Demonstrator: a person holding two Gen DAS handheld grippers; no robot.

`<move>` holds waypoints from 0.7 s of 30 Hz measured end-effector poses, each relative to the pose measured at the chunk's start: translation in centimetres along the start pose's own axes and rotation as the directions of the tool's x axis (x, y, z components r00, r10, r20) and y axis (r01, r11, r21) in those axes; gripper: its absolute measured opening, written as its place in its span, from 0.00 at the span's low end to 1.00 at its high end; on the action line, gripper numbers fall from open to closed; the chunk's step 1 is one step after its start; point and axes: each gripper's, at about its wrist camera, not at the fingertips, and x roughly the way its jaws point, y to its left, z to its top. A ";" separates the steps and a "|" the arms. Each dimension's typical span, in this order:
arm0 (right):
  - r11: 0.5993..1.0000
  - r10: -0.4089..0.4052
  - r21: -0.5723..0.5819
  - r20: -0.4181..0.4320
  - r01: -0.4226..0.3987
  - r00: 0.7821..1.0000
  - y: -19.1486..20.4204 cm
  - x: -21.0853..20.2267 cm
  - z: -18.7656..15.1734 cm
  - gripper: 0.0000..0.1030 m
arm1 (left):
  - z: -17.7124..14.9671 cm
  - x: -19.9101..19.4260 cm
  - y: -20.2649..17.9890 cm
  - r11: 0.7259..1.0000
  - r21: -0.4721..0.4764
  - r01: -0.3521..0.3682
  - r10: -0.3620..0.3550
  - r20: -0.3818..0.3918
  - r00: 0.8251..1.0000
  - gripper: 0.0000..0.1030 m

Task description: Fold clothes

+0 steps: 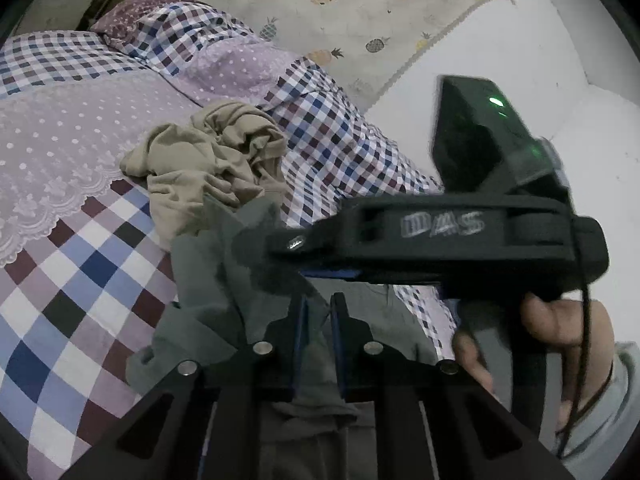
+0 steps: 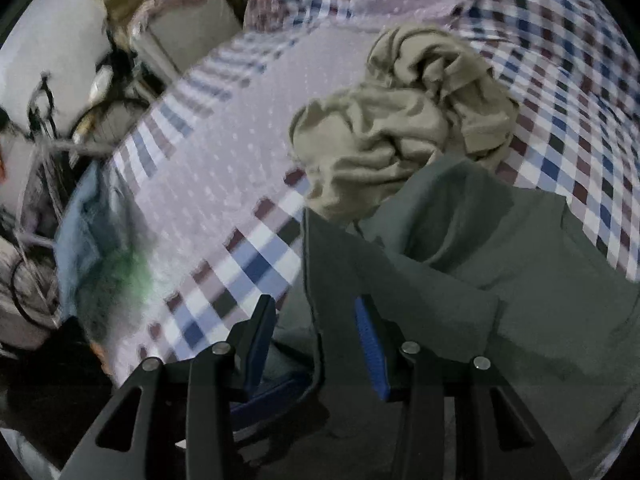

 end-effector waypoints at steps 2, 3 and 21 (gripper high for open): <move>1.000 -0.010 -0.019 -0.029 0.009 1.000 0.3 1.0 0.2 0.42 | 0.0 0.1 0.1 1.000 0.000 -0.004 0.004 -0.001 1.000 0.12; 0.999 -0.020 -0.027 -0.027 0.020 0.999 0.3 1.2 0.1 0.31 | 0.0 0.2 0.1 1.000 -0.001 -0.005 0.005 -0.005 1.000 0.12; 0.944 -0.143 0.328 0.496 -0.032 0.856 -10.7 -20.0 -6.8 0.01 | 4.2 -4.3 2.5 0.986 0.089 -0.140 0.142 -0.008 0.990 0.75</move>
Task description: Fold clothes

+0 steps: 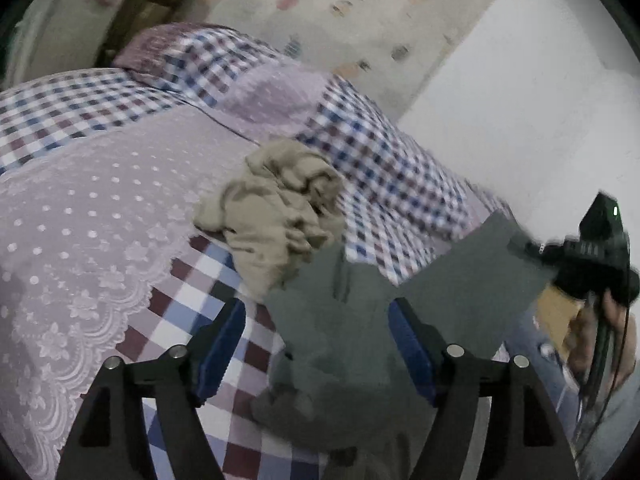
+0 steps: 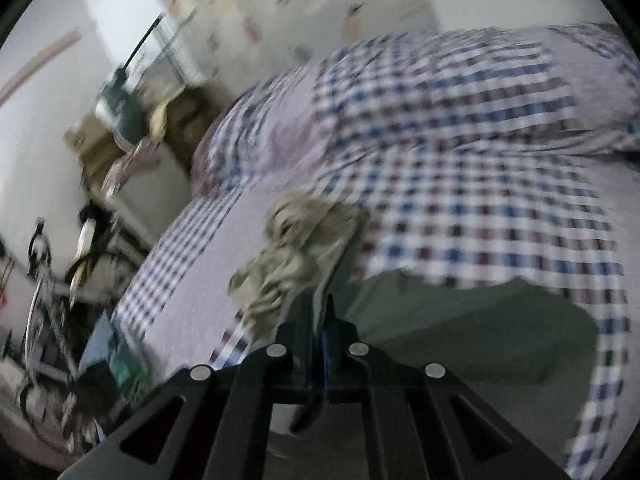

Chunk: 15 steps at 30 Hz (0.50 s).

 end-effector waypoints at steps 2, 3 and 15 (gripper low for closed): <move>0.999 -0.001 0.043 0.058 -0.002 0.998 -0.8 -2.3 0.5 0.01 | -0.4 0.3 -1.1 0.997 0.079 0.003 0.001 -0.047 0.999 0.75; 0.999 0.001 0.054 0.082 -0.005 0.997 -0.8 -3.3 0.9 0.01 | -0.7 0.3 -1.9 0.993 0.121 0.006 0.001 -0.058 0.998 0.75; 0.995 0.067 -0.087 0.243 -0.047 0.968 8.2 -11.5 4.6 0.01 | -6.1 1.9 -9.6 0.835 0.546 -0.071 0.153 -0.106 0.983 0.76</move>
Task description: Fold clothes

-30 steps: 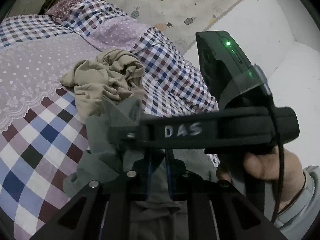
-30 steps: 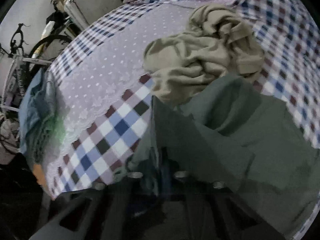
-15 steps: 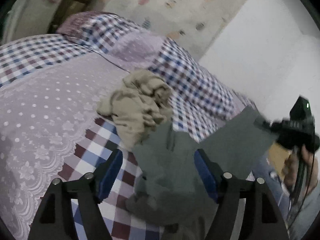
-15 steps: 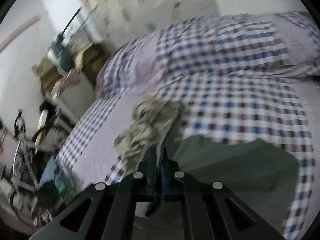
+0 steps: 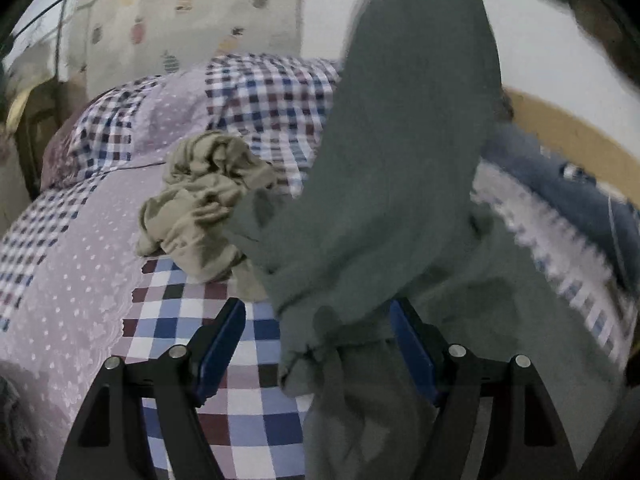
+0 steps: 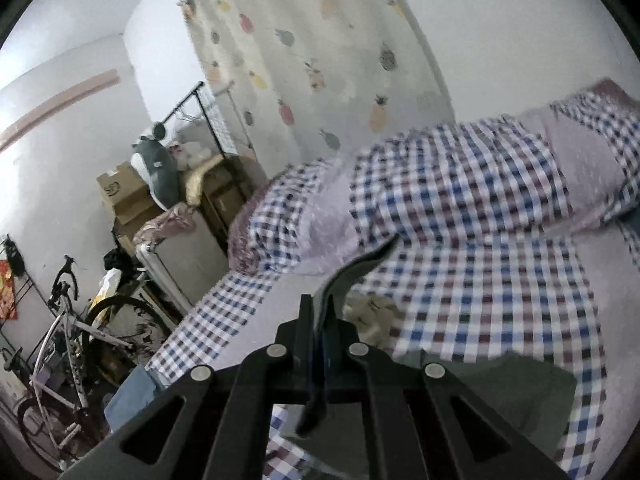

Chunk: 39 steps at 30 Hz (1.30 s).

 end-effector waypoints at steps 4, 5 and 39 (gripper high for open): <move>1.000 -0.007 -0.023 0.012 0.007 1.000 1.1 -1.9 1.1 0.01 | -0.5 1.8 0.2 1.000 -0.005 -0.015 0.015 -0.037 0.999 0.76; 1.000 -0.010 -0.022 0.015 0.010 1.000 1.1 -2.2 1.3 0.01 | -0.6 2.0 0.2 1.000 0.000 -0.018 0.018 -0.040 0.999 0.76; 0.881 -0.141 0.378 -0.369 0.286 0.919 -28.6 -3.0 -25.0 0.03 | -1.7 2.9 3.3 0.965 -0.148 -0.216 0.206 -0.081 0.975 0.12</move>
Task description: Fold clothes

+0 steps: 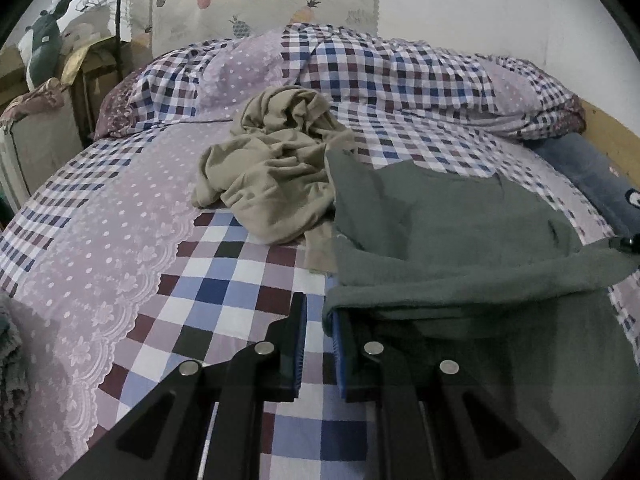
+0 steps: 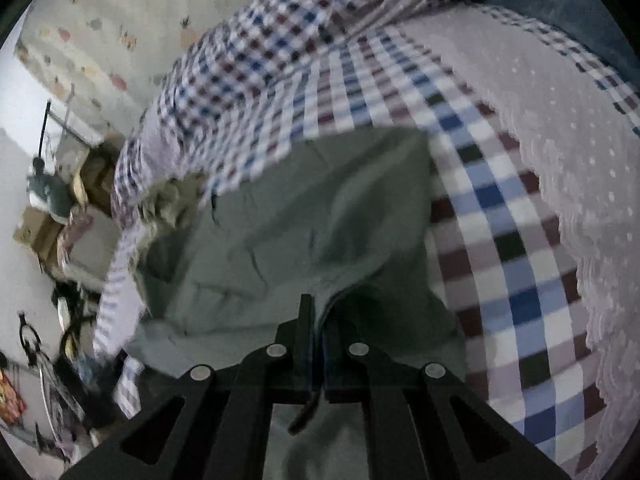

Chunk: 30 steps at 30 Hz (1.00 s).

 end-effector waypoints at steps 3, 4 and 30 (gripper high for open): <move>0.996 -0.058 -0.070 -0.099 0.051 0.993 -0.1 1.5 -1.5 0.07 | -0.3 0.2 -0.1 1.000 0.011 -0.002 0.002 -0.017 1.000 0.12; 0.993 -0.079 -0.094 -0.118 0.068 0.990 -0.1 1.6 -1.8 0.10 | -0.4 0.3 -0.1 1.000 0.015 -0.001 0.001 -0.024 1.000 0.12; 0.875 -0.269 -0.402 0.057 0.269 0.961 4.4 0.9 0.6 0.01 | -0.9 1.0 0.3 1.000 -0.008 0.008 -0.009 -0.053 0.999 0.13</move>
